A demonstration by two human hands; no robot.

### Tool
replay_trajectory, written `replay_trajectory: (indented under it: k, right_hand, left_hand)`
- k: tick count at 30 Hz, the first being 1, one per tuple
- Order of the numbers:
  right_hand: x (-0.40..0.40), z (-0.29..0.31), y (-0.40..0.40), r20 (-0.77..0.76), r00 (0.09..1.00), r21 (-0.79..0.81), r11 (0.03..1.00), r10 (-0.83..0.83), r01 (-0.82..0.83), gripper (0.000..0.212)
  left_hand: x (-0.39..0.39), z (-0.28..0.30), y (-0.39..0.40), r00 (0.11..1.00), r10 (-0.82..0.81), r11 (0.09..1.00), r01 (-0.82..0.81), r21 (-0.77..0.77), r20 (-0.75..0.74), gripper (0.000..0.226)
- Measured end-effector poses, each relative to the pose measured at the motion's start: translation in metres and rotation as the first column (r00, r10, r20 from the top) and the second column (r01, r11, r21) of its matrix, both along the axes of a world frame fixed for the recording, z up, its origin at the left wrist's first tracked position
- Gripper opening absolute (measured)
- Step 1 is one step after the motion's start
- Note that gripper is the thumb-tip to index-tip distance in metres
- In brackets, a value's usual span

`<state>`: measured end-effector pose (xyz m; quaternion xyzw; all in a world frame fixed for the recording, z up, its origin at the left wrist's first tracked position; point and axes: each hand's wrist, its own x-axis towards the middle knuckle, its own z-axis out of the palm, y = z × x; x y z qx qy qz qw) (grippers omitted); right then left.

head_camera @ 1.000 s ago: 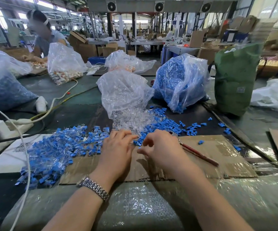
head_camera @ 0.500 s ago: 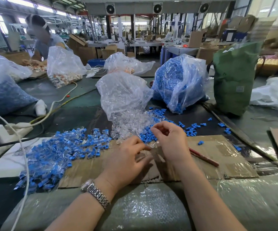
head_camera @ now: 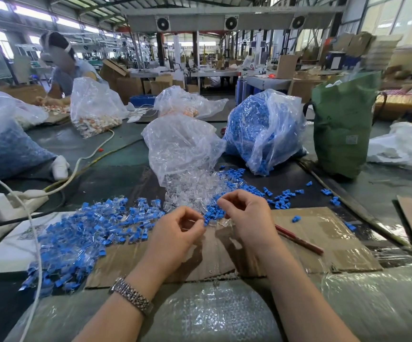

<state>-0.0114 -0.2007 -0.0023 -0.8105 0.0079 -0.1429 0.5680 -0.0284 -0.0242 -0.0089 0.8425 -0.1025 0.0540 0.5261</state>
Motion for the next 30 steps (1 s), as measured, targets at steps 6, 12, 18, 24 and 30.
replay_trajectory:
  k: [6, 12, 18, 24, 30]
  right_hand:
    - [-0.001, 0.001, 0.004, -0.012, 0.995, 0.067, 0.993, 0.101, -0.100, 0.006]
    - [-0.006, 0.004, 0.007, 0.014, 0.973, 0.069, 0.971, 0.230, -0.231, 0.003]
    - [-0.011, 0.007, 0.011, 0.065, 0.950, -0.001, 0.952, 0.304, -0.305, 0.009]
    - [-0.011, 0.005, 0.014, 0.084, 0.943, -0.040, 0.946, 0.323, -0.320, 0.011]
    - [-0.012, 0.004, 0.014, 0.090, 0.936, -0.166, 0.932, 0.340, -0.322, 0.009]
  left_hand:
    - [0.008, -0.002, 0.014, 0.986, -0.024, 0.955, -0.026, -0.296, -0.164, 0.005]
    - [0.014, 0.000, 0.021, 0.916, -0.249, 0.691, -0.059, -0.721, -0.315, 0.036]
    - [0.014, -0.001, 0.019, 0.884, -0.360, 0.654, 0.011, -0.757, -0.298, 0.034]
    - [0.013, -0.002, 0.016, 0.878, -0.385, 0.658, 0.046, -0.751, -0.284, 0.023]
    - [0.014, -0.004, 0.020, 0.888, -0.374, 0.703, 0.085, -0.707, -0.266, 0.029]
